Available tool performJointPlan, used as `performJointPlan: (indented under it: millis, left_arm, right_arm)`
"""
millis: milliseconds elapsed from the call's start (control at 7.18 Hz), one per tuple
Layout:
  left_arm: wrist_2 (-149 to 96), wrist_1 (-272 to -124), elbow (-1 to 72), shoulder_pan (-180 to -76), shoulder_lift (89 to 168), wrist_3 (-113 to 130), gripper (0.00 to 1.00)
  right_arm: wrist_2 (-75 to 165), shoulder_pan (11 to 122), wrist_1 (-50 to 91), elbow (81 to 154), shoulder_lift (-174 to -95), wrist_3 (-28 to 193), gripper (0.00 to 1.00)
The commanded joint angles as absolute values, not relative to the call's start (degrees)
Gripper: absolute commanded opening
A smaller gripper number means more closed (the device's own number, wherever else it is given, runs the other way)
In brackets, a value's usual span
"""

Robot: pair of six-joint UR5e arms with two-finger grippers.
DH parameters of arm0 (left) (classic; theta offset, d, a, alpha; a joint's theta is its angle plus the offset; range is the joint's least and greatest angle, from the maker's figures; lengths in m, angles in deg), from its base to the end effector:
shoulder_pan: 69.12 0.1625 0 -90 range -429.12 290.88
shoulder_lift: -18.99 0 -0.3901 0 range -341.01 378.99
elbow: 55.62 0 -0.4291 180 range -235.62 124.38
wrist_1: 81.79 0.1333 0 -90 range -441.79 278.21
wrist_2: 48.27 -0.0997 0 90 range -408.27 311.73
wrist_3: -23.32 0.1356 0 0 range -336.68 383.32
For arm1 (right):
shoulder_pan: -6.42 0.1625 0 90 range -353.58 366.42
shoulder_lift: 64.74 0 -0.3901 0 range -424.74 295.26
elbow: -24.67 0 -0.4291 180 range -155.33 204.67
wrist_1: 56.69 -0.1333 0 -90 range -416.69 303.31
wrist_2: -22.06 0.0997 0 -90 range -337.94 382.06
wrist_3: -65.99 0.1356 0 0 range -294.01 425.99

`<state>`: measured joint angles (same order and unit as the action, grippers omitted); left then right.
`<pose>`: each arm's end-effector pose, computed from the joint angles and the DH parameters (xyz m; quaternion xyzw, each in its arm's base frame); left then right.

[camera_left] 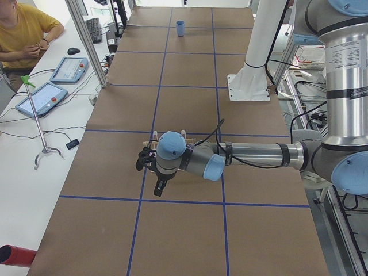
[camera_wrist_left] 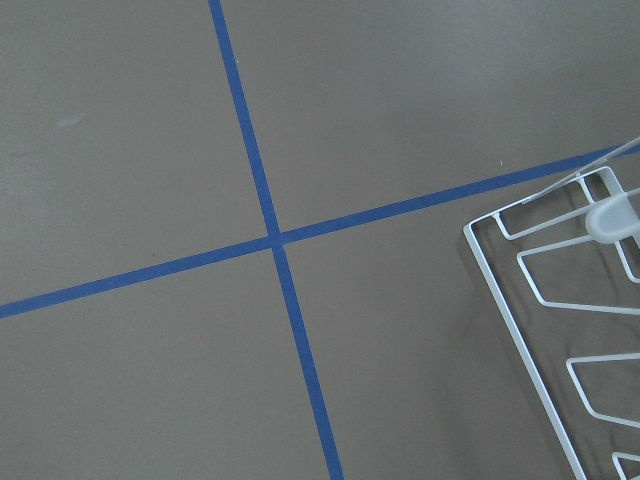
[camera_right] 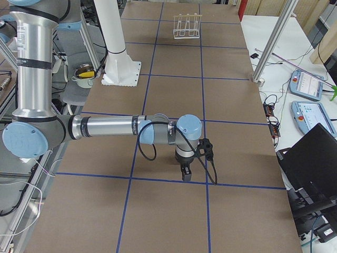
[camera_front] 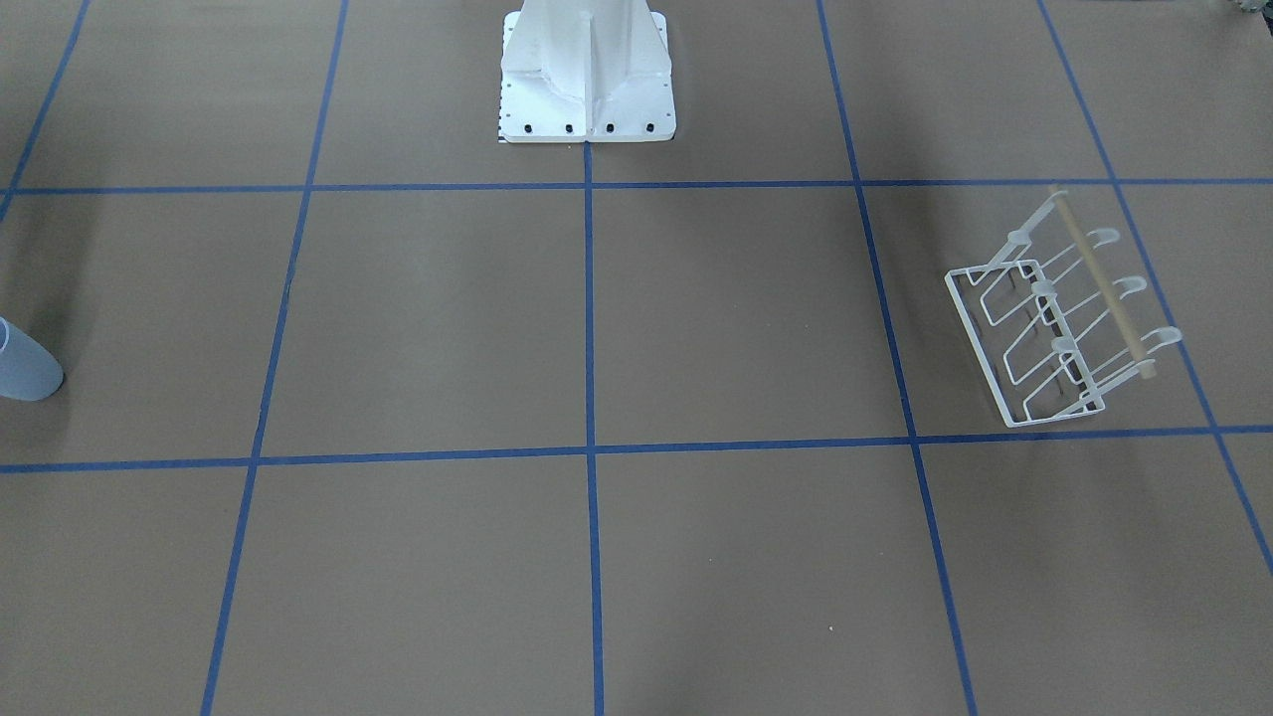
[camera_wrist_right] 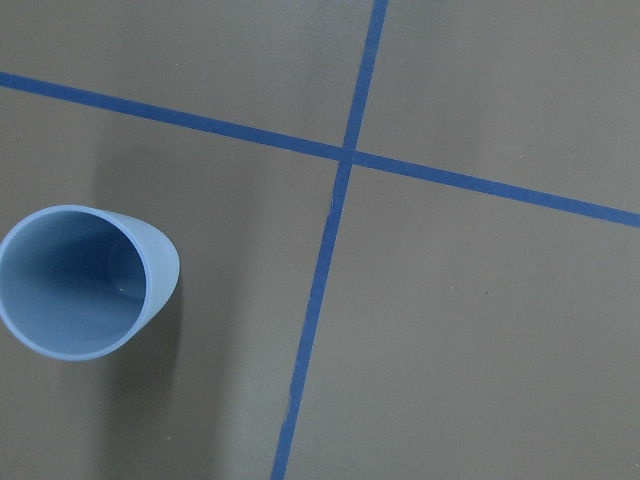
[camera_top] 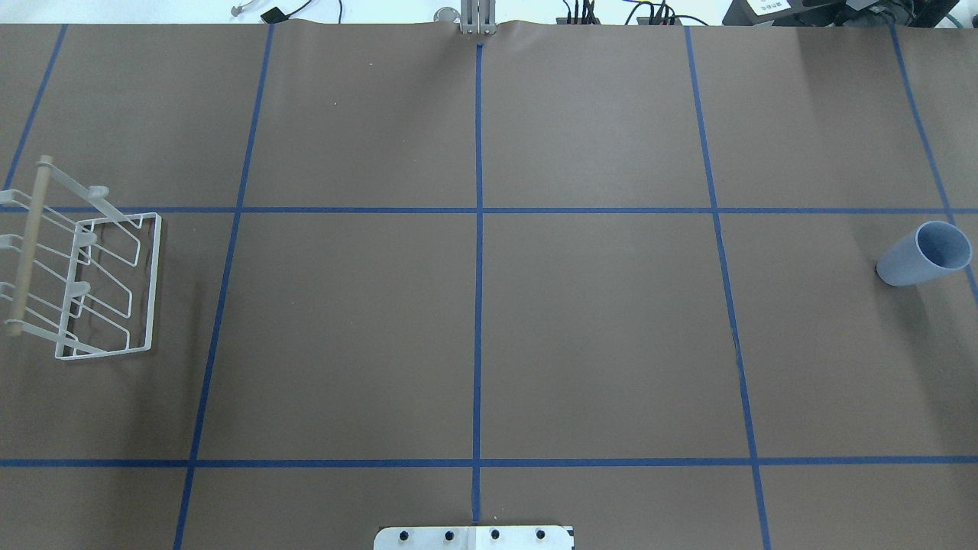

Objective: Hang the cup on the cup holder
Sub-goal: 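Lower the right gripper onto the light blue cup's rim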

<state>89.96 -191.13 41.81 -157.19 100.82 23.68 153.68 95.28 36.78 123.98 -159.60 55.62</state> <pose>-0.0154 -0.4977 0.6080 0.1420 0.4052 0.0840 0.8992 0.0334 -0.4969 0.6176 0.0366 -0.3535 -0.0968 0.9297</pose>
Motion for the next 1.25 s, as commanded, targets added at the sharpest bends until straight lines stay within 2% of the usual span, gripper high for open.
performJointPlan:
  millis: [0,418,696,975,1114]
  left_arm:
    - [89.9,-192.4,42.5,-157.3,100.8,23.2,0.99]
    - [89.7,-196.9,42.3,-157.4,101.0,23.0,0.99]
    - [90.0,-196.9,42.4,-157.4,101.9,22.9,0.99]
    - [91.2,-199.4,41.7,-157.3,101.3,23.1,0.99]
    - [91.2,-200.0,42.1,-157.4,101.3,23.1,0.99]
  right_arm:
    - [153.8,95.3,36.7,124.0,-159.6,55.6,1.0]
    - [153.9,94.8,33.1,124.4,-158.7,55.6,1.0]
    - [154.1,92.1,19.0,124.8,-158.6,59.2,1.0]
    - [153.0,81.8,18.6,125.0,-154.9,61.2,1.0]
    - [153.2,80.7,18.5,124.7,-155.6,61.2,1.0]
